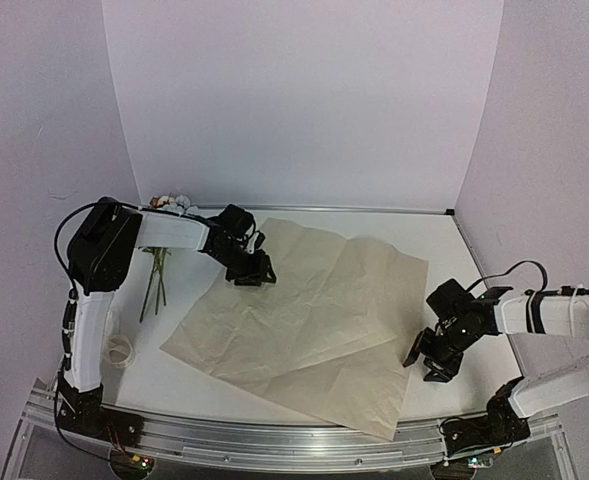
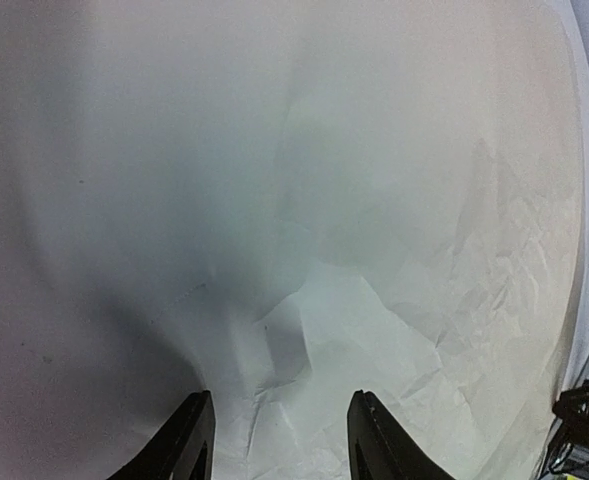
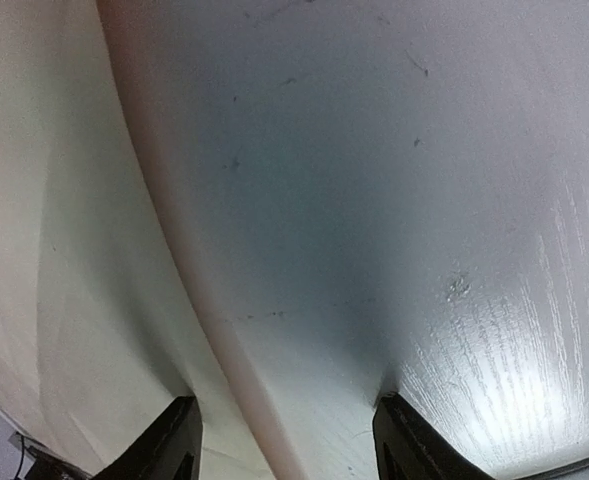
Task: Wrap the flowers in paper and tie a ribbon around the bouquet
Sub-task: Unfold the folded wrapping paper at the center of the board, then adjust the flattened wrapping paper at the center of the board.
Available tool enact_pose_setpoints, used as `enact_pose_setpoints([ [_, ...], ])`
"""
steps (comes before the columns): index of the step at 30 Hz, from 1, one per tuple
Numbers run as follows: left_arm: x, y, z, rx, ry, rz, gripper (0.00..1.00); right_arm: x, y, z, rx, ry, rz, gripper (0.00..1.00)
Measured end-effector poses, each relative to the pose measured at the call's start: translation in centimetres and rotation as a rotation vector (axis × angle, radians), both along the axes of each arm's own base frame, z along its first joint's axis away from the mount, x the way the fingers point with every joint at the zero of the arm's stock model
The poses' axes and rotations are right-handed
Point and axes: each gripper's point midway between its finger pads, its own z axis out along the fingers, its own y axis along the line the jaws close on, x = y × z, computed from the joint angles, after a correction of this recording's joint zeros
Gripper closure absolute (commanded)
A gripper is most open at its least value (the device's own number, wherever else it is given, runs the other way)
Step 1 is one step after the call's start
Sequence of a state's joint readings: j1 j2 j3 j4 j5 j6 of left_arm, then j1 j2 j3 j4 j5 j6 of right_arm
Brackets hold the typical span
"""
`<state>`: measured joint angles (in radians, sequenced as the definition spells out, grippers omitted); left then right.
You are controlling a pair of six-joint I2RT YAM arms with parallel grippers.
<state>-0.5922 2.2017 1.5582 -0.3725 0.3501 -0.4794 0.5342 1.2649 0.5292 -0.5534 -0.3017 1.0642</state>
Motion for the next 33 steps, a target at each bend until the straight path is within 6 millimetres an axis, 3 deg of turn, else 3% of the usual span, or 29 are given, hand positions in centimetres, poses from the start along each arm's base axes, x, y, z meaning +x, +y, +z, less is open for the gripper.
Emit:
enact_pose_setpoints([
  [7, 5.8, -1.2, 0.3, -0.017, -0.069, 0.005, 0.52, 0.0, 2.6, -0.1, -0.065, -0.087, 0.088, 0.43],
  [11, 7.2, -1.8, 0.4, -0.026, -0.085, -0.01, 0.52, 0.6, 5.5, -0.1, -0.072, -0.11, 0.135, 0.46],
  [15, 7.6, -2.1, 0.4, -0.027, -0.087, -0.017, 0.5, 1.2, 7.9, 0.0, -0.053, -0.13, 0.158, 0.46],
  [21, 7.6, -2.1, 0.5, -0.028, -0.093, -0.034, 0.49, 1.1, 8.5, 0.0, -0.063, -0.122, 0.17, 0.49],
  [29, 8.0, -2.3, 0.7, -0.033, -0.088, -0.038, 0.47, 0.3, 10.9, 0.1, -0.057, -0.106, 0.224, 0.5],
  [33, 8.0, -2.3, 0.9, -0.034, -0.083, -0.042, 0.46, 0.0, 11.2, 0.2, -0.06, -0.103, 0.232, 0.4],
])
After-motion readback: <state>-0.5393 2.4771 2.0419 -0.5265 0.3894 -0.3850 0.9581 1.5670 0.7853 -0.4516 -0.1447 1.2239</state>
